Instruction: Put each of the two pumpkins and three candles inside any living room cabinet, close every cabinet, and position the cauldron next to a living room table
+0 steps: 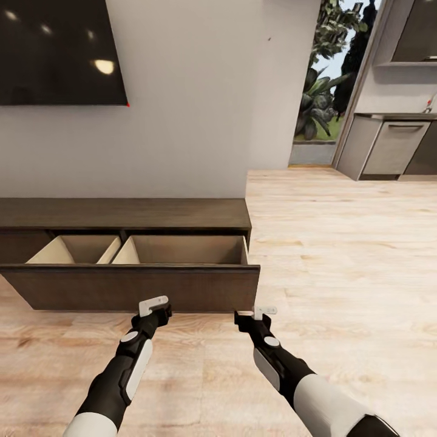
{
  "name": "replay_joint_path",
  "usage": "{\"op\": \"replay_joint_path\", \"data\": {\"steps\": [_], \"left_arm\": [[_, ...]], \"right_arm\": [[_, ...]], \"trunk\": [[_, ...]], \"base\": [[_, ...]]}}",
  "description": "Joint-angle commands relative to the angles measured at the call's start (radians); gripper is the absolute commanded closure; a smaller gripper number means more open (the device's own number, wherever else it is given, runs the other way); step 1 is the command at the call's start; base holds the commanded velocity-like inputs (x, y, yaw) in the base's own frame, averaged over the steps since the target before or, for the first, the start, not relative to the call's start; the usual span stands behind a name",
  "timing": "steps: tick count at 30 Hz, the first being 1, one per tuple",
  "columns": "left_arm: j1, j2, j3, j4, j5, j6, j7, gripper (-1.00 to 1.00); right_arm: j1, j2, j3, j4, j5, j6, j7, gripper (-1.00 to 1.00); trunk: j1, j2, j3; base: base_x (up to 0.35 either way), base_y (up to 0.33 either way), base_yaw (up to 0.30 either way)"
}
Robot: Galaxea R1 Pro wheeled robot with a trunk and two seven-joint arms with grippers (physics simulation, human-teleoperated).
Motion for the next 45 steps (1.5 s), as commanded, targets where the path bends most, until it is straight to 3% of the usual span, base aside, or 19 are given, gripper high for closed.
{"op": "replay_joint_path", "data": {"steps": [1,9,12,20,45], "left_arm": [[0.001,-0.001,0.001,-0.004,0.01,0.004,0.004,-1.0],[0.007,-0.002,-0.002,-0.009,0.01,0.003,0.004,-1.0],[0.014,-0.001,-0.02,-0.014,0.009,0.002,0.004,-1.0],[0.019,0.0,-0.043,-0.018,0.009,0.002,0.005,-1.0],[0.019,0.0,-0.046,-0.017,0.01,0.003,0.005,-1.0]], "right_arm": [[-0.001,-0.001,0.008,0.002,-0.01,-0.022,-0.006,-1.0],[-0.001,-0.001,0.007,0.004,-0.011,-0.061,-0.007,-1.0],[-0.001,-0.001,0.006,0.003,-0.01,-0.065,-0.007,-1.0],[-0.001,-0.001,0.005,0.004,-0.011,-0.163,-0.012,-1.0],[-0.001,-0.001,0.005,0.004,-0.009,-0.171,-0.014,-1.0]], "trunk": [[0.0,-0.001,-0.005],[0.004,-0.003,-0.036],[0.005,-0.003,-0.047],[0.005,-0.003,-0.047],[0.005,-0.003,-0.047]], "base": [[0.0,0.0,0.0],[0.0,0.0,0.0],[0.0,0.0,0.0],[0.0,0.0,0.0],[0.172,0.004,0.0]]}}
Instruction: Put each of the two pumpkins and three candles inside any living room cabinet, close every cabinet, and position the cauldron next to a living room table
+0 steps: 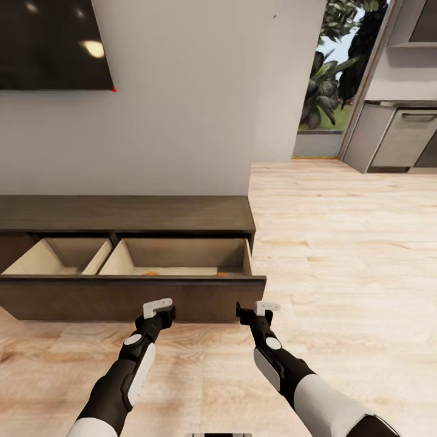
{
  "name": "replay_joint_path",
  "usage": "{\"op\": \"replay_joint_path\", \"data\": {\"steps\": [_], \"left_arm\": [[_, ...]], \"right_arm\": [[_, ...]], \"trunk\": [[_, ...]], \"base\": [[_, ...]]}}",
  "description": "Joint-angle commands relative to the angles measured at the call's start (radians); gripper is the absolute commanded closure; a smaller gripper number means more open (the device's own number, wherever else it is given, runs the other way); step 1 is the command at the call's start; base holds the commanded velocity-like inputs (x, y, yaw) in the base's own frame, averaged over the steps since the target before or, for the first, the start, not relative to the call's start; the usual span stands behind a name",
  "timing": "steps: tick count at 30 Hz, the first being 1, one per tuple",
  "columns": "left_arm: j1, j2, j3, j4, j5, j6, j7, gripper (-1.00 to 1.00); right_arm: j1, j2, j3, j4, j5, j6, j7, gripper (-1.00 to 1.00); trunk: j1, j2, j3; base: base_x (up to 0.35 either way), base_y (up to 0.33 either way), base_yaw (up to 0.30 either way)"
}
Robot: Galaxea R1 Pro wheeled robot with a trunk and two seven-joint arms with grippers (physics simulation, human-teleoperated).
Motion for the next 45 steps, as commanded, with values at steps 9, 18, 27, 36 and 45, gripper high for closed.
{"op": "replay_joint_path", "data": {"steps": [9,18,27,36,45], "left_arm": [[0.0,0.0,-0.001,-0.002,0.009,0.004,0.006,-1.0],[0.0,0.0,-0.002,-0.002,0.009,0.004,0.006,-1.0],[0.0,0.0,-0.003,-0.002,0.01,0.004,0.006,-1.0],[0.0,0.0,-0.003,-0.002,0.01,0.004,0.006,-1.0],[0.0,0.0,-0.003,-0.002,0.01,0.004,0.006,-1.0]], "right_arm": [[-0.001,-0.001,0.009,0.0,-0.006,-0.004,-0.008,-1.0],[-0.001,-0.001,0.009,0.0,-0.006,-0.004,-0.008,-1.0],[-0.001,-0.001,0.009,0.0,-0.006,-0.004,-0.008,-1.0],[-0.001,-0.001,0.009,0.0,-0.006,-0.004,-0.008,-1.0],[-0.001,-0.001,0.009,0.0,-0.006,-0.004,-0.008,-1.0]], "trunk": [[0.0,0.0,-0.001],[0.0,0.0,-0.001],[0.0,0.0,-0.001],[0.0,0.0,-0.001],[0.0,0.0,-0.001]], "base": [[0.125,0.0,0.0],[0.161,0.022,0.0],[0.164,0.005,0.0],[0.209,0.043,0.0],[0.241,0.061,0.0]]}}
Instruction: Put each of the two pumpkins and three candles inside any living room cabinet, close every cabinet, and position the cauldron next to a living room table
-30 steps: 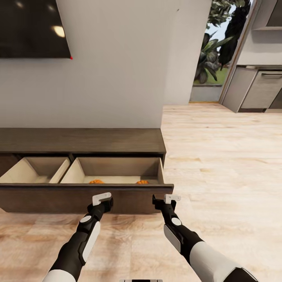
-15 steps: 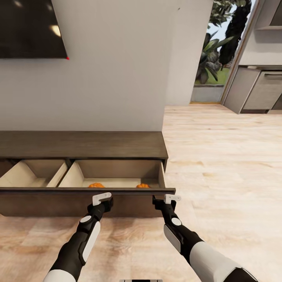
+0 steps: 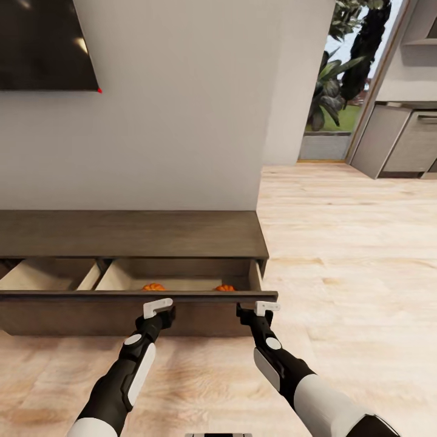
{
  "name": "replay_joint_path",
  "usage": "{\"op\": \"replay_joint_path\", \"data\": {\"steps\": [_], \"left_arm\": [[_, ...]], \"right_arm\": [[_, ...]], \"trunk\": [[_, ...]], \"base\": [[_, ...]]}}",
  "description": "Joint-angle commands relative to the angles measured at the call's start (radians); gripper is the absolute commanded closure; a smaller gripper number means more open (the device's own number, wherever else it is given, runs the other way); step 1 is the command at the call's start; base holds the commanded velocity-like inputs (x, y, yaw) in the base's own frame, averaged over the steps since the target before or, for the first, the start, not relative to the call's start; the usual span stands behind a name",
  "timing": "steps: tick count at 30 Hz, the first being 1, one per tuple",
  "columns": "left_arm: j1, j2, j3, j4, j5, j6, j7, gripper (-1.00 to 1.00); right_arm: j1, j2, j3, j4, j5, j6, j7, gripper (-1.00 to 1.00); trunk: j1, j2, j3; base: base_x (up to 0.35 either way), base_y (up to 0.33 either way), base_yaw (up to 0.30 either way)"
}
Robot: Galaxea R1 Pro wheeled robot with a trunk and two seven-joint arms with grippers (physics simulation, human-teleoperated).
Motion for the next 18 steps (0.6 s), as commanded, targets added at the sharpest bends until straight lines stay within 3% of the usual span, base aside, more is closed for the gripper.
{"op": "replay_joint_path", "data": {"steps": [1,18], "left_arm": [[0.0,0.0,-0.002,-0.001,0.01,0.004,0.007,-1.0],[0.0,0.0,-0.002,-0.001,0.01,0.004,0.007,-1.0]], "right_arm": [[-0.001,0.0,0.009,0.0,-0.005,-0.004,-0.006,-1.0],[-0.001,0.0,0.009,0.0,-0.005,-0.004,-0.006,-1.0]], "trunk": [[0.0,0.0,-0.001],[0.0,0.0,-0.001]], "base": [[0.206,0.007,0.0],[0.189,0.001,0.0]]}}
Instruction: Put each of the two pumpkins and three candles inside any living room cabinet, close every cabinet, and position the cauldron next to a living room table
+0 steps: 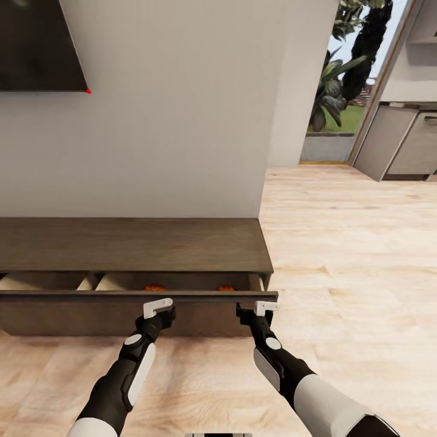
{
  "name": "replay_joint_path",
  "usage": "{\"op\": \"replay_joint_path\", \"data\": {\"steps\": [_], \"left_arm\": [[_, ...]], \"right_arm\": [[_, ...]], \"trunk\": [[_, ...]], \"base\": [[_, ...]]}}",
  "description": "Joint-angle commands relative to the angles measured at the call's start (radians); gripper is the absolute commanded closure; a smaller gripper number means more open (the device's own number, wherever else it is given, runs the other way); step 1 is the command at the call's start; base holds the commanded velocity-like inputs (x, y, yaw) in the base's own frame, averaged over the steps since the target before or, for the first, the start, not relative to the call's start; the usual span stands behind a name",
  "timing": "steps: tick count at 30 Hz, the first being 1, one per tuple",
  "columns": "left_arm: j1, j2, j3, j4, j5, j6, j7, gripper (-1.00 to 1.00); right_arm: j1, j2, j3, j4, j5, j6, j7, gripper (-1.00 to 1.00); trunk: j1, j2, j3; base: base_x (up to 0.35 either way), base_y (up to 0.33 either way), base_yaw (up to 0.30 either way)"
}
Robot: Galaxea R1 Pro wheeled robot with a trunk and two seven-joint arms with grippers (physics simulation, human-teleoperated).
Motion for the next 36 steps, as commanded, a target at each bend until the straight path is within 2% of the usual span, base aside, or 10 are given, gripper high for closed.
{"op": "replay_joint_path", "data": {"steps": [1,26,36], "left_arm": [[0.0,0.0,-0.002,-0.002,0.01,0.004,0.007,-1.0],[0.0,0.0,0.0,-0.002,0.01,0.004,0.005,-1.0],[0.0,0.0,0.0,-0.003,0.01,0.004,0.005,-1.0]], "right_arm": [[-0.001,-0.001,0.008,0.0,-0.006,-0.004,-0.007,-1.0],[-0.001,-0.001,0.007,0.0,-0.006,-0.001,-0.008,-1.0],[-0.001,-0.001,0.007,0.0,-0.006,-0.001,-0.008,-1.0]], "trunk": [[0.0,0.0,-0.001],[0.0,0.0,-0.001],[0.0,0.0,-0.001]], "base": [[0.17,0.0,0.0],[0.141,0.0,0.0],[0.018,0.0,0.0]]}}
